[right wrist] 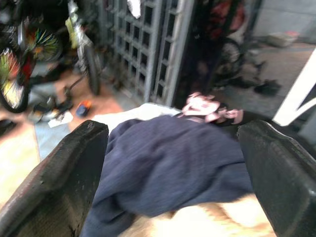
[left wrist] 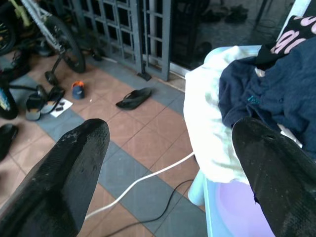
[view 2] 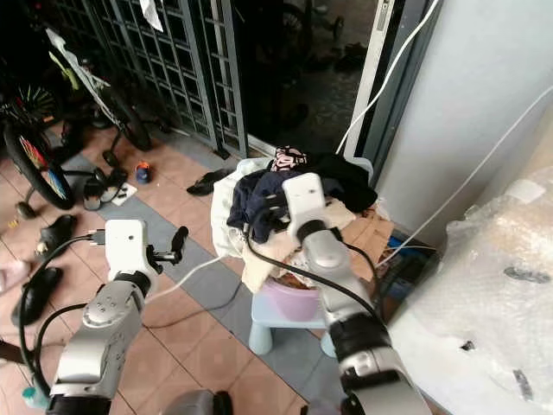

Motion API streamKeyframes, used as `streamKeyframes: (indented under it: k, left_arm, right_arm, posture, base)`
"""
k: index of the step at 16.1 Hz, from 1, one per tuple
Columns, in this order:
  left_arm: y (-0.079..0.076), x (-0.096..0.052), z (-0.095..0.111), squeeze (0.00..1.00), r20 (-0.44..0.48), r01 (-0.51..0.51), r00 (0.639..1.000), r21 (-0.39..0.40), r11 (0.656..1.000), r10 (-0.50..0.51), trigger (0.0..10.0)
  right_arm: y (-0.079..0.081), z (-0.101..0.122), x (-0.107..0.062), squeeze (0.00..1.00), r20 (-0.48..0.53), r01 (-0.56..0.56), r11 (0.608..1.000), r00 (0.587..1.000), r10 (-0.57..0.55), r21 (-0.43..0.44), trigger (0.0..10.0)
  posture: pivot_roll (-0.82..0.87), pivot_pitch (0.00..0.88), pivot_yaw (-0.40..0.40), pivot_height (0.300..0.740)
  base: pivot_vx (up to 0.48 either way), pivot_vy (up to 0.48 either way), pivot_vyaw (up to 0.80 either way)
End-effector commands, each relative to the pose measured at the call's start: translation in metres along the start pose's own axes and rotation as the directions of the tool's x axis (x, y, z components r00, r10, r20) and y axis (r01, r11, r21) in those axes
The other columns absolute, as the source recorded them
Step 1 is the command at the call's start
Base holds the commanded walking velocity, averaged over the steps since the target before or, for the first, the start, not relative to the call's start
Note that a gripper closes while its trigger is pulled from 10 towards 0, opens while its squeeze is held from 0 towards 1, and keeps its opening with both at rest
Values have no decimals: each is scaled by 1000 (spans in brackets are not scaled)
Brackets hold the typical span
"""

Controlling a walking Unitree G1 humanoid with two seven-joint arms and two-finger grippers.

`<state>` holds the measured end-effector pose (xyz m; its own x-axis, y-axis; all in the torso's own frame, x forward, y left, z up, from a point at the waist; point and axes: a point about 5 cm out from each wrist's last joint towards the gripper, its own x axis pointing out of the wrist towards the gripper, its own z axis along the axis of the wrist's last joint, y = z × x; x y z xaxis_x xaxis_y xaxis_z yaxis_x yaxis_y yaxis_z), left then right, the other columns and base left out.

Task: Clothes washing

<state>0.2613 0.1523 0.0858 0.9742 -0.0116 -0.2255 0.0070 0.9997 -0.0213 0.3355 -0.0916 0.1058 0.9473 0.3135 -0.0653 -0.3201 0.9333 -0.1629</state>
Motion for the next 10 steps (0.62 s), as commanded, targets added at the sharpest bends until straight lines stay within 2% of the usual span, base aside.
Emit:
streamKeyframes:
  k: [1, 5, 6, 7, 8, 10]
  left_arm:
    - [6, -9, -1, 0, -5, -43, 999, 8, 999, 43, 10000]
    - [12, -23, -3, 0, -14, -92, 996, -3, 996, 92, 10000]
    - [13, -27, -3, 0, -15, -111, 994, -9, 994, 111, 10000]
    - [13, -29, -3, 0, -15, -115, 993, -11, 993, 115, 10000]
    - [12, -34, -2, 0, -17, -126, 992, -19, 992, 126, 10000]
    - [12, -38, -2, 0, -19, -130, 991, -21, 991, 130, 10000]
  right_arm:
    - [4, -2, 4, 0, -5, -21, 1000, 1000, 21, -13, 10000]
    - [6, -5, 11, 0, -31, -36, 999, 999, 35, -26, 10000]
    - [7, -5, 16, 0, -43, -37, 999, 998, 35, -30, 5647]
    - [8, -4, 18, 0, -43, -37, 999, 998, 36, -33, 3569]
    - [11, 1, 24, 0, -38, -43, 998, 998, 42, -46, 0]
    - [12, 3, 28, 0, -56, -32, 996, 998, 28, -82, 0]
  posture:
    - [89, 74, 0, 740]
    - [124, 106, -31, 740]
    - [133, 119, -41, 740]
    - [138, 127, -46, 740]
    - [146, 139, -53, 740]
    - [150, 147, -58, 740]
  base:
    - [0, 0, 0]
    - [0, 0, 0]
    - [0, 0, 0]
    - [0, 0, 0]
    - [0, 0, 0]
    - [0, 0, 0]
